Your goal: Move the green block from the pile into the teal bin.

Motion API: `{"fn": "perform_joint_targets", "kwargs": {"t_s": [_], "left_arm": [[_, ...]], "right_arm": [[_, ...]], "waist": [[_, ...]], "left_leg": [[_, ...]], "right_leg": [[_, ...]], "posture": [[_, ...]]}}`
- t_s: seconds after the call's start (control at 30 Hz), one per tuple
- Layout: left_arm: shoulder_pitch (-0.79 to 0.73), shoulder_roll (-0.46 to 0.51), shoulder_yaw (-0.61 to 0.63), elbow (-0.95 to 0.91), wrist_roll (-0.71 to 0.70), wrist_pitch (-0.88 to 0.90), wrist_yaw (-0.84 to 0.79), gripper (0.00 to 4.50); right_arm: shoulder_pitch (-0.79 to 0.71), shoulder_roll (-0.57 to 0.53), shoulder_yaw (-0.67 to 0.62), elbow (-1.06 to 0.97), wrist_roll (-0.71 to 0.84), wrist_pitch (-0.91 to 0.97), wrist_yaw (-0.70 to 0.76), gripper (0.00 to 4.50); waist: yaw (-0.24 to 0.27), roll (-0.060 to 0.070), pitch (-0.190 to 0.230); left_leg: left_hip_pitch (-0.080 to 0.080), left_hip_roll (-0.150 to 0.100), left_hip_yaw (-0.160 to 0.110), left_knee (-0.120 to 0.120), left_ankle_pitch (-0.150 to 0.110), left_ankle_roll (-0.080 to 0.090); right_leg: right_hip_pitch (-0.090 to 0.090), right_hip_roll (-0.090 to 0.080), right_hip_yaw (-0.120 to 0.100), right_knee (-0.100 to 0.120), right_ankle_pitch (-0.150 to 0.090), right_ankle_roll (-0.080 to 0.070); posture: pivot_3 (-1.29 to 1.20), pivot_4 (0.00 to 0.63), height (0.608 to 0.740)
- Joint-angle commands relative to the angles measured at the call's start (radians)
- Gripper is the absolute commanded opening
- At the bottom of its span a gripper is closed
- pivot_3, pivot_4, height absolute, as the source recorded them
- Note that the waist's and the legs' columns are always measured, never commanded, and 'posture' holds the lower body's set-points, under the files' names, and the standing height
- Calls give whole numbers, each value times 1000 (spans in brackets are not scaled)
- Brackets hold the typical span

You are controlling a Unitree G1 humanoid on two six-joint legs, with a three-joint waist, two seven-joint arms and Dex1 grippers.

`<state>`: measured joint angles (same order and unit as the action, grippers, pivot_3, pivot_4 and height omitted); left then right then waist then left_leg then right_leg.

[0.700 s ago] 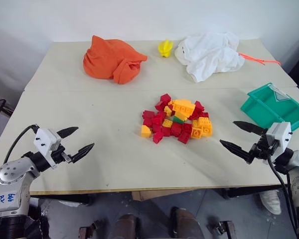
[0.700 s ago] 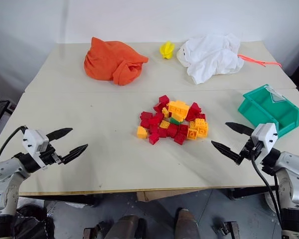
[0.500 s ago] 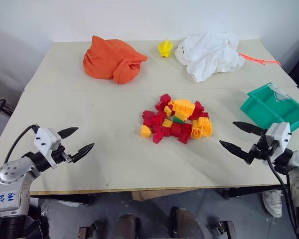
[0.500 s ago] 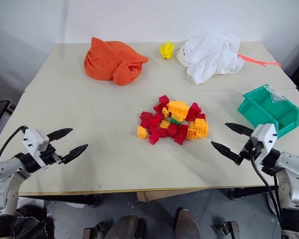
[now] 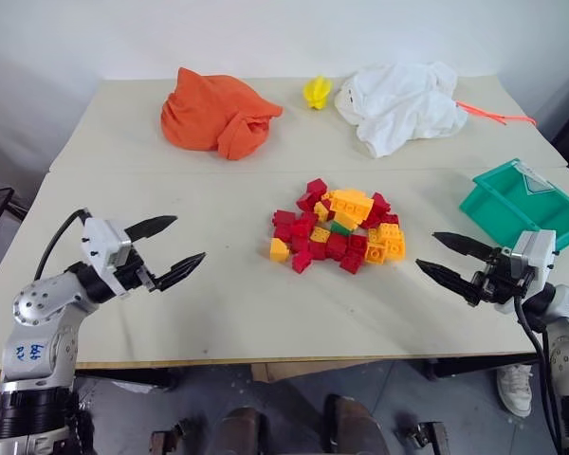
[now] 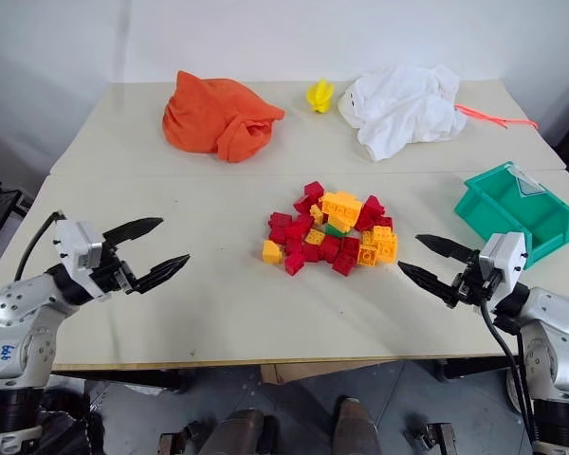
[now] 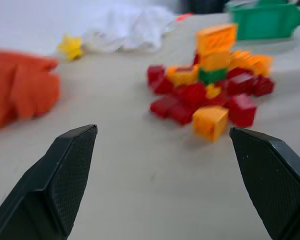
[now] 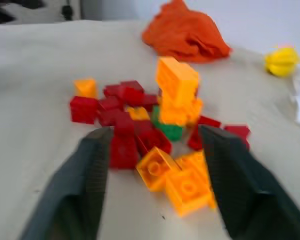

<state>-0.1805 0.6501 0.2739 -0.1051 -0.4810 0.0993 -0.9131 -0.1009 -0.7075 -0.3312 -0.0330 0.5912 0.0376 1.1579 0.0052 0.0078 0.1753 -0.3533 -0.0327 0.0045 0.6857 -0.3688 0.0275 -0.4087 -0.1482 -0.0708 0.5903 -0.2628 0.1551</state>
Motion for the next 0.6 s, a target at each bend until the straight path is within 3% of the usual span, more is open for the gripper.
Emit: {"fn": "perform_joint_targets", "kwargs": {"t_s": [0.03, 0.2, 0.4, 0.6], "left_arm": [[7, 23, -11, -6, -5, -5, -46, 4500], [12, 32, -44, 9, 12, -28, -101, 4500], [7, 8, -72, 0, 11, -27, -100, 4500], [-11, -13, -83, 30, 21, -38, -87, 4500]], "right_arm": [[6, -30, 49, -32, -34, -9, 48, 1597], [-73, 1, 175, -9, -91, 43, 26, 18], [-283, 150, 330, 97, -235, 29, -106, 18], [-549, 254, 404, 372, -369, -5, -207, 18]], "waist": [[-4, 0, 0], [-8, 0, 0], [-9, 0, 0], [-9, 0, 0]], "left_leg": [[0, 0, 0, 0, 0, 0], [0, 1, 2, 0, 0, 0], [0, 1, 1, 1, 0, 0], [-1, 0, -1, 2, 0, 0]], "right_leg": [[0, 0, 0, 0, 0, 0], [0, 1, 0, 0, 0, 0], [-1, 0, 0, 1, 0, 0], [-1, 0, -1, 1, 0, 0]], "posture": [[0, 150, 740], [0, 150, 740], [0, 150, 740], [0, 150, 740]]}}
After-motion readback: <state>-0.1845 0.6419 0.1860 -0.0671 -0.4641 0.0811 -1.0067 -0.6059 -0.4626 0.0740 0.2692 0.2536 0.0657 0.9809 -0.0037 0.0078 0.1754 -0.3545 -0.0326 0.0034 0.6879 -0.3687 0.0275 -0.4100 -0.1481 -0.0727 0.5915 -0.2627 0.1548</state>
